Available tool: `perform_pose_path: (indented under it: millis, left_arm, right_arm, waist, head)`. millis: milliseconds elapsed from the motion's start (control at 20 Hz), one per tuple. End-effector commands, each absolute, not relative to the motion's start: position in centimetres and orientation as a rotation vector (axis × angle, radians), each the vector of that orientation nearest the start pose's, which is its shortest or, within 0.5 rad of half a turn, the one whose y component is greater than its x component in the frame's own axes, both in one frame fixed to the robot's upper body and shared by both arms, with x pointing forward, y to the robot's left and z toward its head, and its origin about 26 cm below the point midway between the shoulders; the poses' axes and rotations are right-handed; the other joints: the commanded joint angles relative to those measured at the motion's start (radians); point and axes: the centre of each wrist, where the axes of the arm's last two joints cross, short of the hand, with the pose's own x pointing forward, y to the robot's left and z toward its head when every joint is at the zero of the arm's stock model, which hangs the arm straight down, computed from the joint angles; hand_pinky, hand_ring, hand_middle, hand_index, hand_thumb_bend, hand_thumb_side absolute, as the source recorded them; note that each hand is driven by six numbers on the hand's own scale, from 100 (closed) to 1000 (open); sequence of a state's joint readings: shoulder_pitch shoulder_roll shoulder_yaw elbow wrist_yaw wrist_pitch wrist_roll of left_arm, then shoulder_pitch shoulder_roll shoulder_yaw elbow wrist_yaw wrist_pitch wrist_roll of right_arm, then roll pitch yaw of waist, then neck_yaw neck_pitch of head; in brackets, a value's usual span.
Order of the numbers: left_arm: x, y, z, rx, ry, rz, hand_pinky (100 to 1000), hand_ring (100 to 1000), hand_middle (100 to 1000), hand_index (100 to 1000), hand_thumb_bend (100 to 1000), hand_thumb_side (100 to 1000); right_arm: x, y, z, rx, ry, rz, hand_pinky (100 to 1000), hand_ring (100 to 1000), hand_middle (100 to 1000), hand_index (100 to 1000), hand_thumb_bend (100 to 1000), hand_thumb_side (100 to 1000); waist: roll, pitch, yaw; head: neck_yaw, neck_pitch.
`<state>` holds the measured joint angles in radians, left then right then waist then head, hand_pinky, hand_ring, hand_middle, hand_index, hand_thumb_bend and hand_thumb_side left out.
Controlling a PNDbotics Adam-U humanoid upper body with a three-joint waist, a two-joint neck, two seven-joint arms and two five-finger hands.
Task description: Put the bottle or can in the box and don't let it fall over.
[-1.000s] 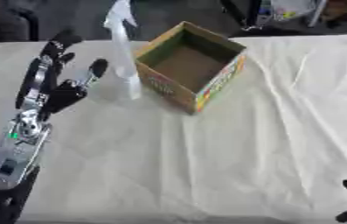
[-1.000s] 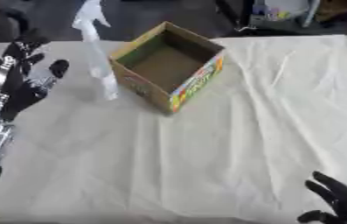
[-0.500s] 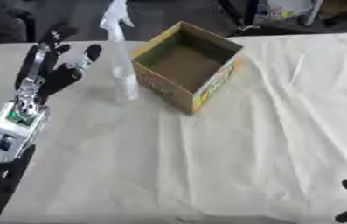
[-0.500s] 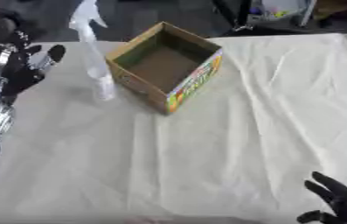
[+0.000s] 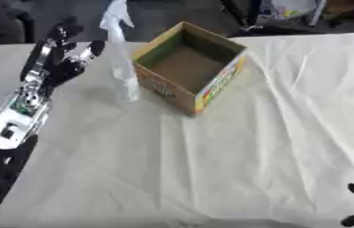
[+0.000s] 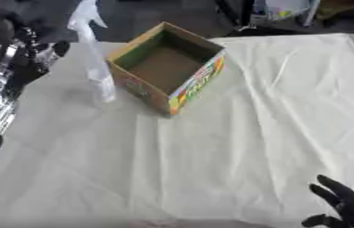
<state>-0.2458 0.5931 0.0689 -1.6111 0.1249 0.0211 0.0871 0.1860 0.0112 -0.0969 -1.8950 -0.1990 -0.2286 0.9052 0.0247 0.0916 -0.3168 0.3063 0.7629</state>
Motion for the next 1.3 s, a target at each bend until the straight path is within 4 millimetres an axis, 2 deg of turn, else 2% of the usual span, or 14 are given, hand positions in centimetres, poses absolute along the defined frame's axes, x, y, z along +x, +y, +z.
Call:
perform_pose_path:
  millis: [50, 1300]
  left_arm:
    - [33.4, 38.0, 15.9, 0.467, -1.871, -0.321, 962, 1000, 826, 962, 601, 509]
    - [37.1, 37.0, 17.4, 0.464, -1.856, -0.391, 960, 1000, 826, 961, 603, 501]
  right_arm:
    - [22.5, -27.5, 3.4, 0.574, -1.924, 0.659, 651, 1000, 1000, 1000, 100, 470]
    - [22.7, -27.0, 3.3, 0.593, -1.92, 0.664, 651, 1000, 1000, 1000, 100, 470]
  waist:
    - [-0.001, -0.006, -0.005]
    - [-0.003, 0.0, -0.041]
  head:
    - [0.006, -0.004]
    - [0.026, -0.002]
